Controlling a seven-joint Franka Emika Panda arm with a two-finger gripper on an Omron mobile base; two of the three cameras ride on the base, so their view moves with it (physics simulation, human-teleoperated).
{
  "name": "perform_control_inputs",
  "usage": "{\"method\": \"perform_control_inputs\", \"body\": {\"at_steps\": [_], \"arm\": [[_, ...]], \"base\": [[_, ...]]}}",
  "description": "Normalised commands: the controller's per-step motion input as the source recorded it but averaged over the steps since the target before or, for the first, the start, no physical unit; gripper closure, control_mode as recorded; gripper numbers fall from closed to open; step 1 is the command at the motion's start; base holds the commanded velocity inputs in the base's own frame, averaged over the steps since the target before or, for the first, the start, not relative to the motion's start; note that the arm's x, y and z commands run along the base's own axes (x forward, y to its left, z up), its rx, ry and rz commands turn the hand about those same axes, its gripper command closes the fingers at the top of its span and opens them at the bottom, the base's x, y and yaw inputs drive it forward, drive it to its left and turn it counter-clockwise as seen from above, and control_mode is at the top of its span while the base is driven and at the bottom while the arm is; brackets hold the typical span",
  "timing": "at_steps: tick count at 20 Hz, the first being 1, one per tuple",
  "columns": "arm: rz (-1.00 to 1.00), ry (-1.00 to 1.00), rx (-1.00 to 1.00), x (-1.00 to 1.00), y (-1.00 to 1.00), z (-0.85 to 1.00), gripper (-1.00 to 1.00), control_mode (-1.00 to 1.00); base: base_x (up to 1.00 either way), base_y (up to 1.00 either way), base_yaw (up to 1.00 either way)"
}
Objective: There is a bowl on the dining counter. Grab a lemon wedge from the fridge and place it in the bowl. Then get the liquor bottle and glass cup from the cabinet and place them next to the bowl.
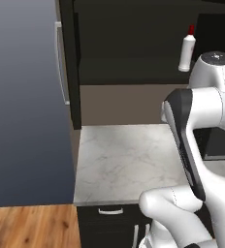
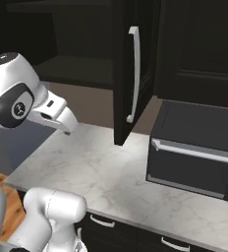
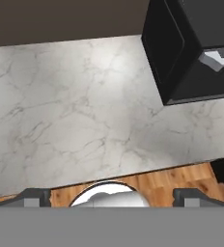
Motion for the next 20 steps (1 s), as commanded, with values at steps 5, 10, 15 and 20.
{"method": "perform_control_inputs", "body": {"at_steps": [5, 10, 15, 20], "arm": [[0.00, -0.27, -0.01, -0.15, 0.00, 0.53, -1.00, -1.00], [-0.01, -0.29, -0.09, 0.00, 0.00, 0.43, -1.00, -1.00], [-0.04, -0.29, -0.15, 0.11, 0.00, 0.36, -1.00, -1.00], [-0.05, -0.20, -0.16, 0.26, 0.00, 0.33, -1.00, -1.00]], "base": [[0.00, 0.00, 0.00], [0.00, 0.00, 0.00], [0.00, 0.00, 0.00], [0.00, 0.00, 0.00]]}}
